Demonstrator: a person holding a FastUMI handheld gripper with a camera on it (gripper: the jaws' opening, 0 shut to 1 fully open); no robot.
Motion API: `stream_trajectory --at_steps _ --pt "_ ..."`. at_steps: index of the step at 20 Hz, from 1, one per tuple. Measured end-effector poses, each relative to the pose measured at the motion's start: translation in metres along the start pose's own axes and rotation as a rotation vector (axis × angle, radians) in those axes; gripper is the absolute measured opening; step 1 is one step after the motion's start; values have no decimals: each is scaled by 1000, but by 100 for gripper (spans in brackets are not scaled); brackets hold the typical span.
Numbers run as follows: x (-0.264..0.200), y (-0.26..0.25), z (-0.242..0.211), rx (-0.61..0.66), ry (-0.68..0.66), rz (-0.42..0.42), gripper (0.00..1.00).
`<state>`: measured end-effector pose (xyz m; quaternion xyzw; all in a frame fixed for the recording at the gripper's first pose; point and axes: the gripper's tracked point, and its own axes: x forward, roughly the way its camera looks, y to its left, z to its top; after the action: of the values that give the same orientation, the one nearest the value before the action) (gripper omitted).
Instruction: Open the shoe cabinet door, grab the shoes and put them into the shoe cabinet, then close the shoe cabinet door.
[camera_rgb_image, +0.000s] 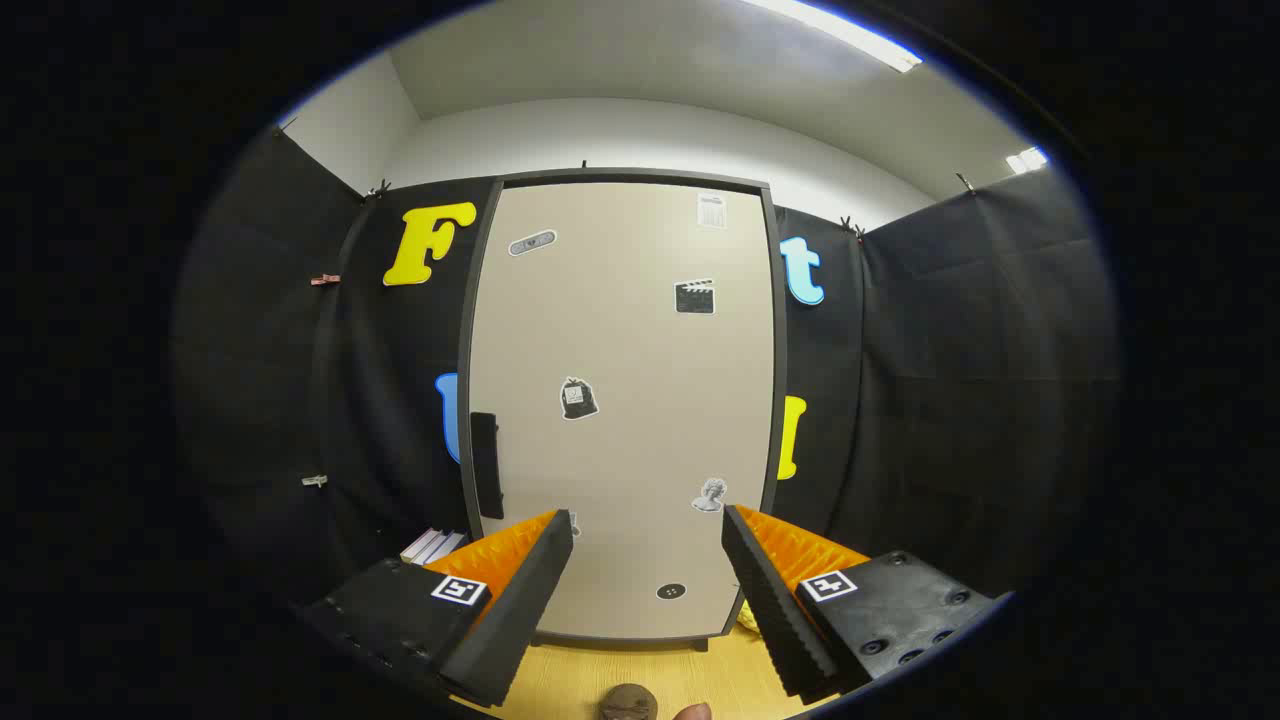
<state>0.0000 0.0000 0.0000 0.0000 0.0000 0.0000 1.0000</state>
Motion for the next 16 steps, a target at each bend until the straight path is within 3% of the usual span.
stream_trajectory --at_steps 16 --pt "5 2 4 -1 -8 -26 98"
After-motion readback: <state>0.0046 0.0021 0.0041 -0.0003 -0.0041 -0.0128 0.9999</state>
